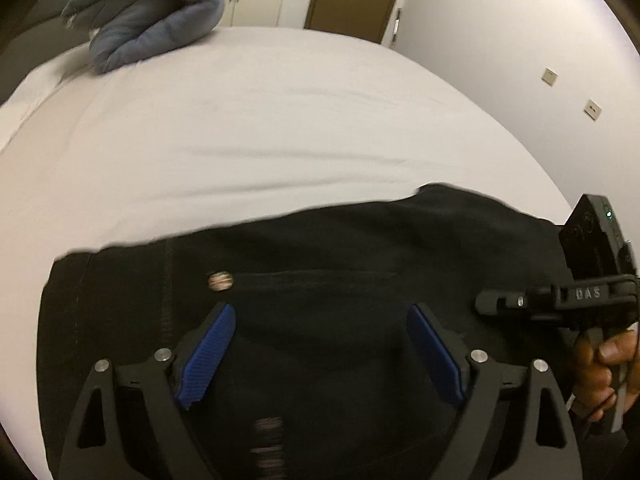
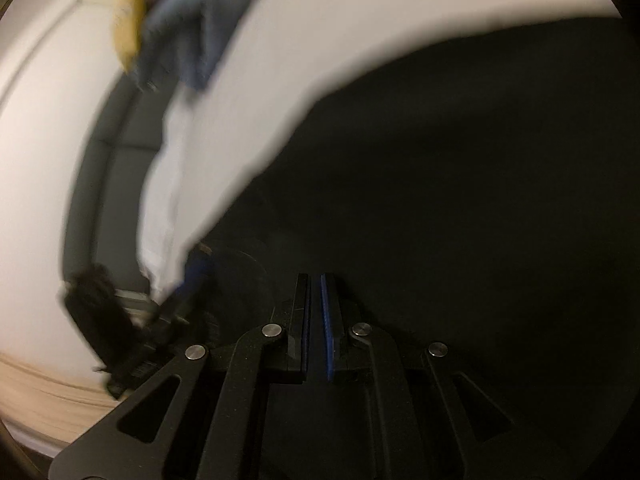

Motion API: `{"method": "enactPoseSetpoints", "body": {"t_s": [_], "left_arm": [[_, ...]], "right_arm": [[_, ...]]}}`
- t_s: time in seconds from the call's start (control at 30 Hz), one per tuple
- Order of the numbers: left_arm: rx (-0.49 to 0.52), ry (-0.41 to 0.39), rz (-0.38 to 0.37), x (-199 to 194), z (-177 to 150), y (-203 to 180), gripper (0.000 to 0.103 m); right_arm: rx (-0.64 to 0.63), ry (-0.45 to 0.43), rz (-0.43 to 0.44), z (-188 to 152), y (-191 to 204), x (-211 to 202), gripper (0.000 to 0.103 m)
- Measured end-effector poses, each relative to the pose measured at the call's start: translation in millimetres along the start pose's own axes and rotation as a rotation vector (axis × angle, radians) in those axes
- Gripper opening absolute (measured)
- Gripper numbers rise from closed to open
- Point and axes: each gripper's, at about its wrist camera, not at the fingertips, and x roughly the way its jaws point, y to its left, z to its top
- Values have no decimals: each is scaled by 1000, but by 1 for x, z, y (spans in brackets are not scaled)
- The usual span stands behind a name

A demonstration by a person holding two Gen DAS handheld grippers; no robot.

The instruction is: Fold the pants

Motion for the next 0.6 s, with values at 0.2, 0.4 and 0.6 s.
{"method": "enactPoseSetpoints", "body": {"t_s": [0.2, 0.4, 0.6], "left_arm": [[-54, -11, -74, 3, 2, 36, 80], [12, -6, -50, -4, 2, 32, 69], [-13, -88, -29, -28, 15, 5, 86]], "right_arm": [[110, -168, -34, 31, -21, -15, 0], [266, -401, -161, 49, -66, -108, 6], [62, -187, 47, -1, 13, -49, 6]]}}
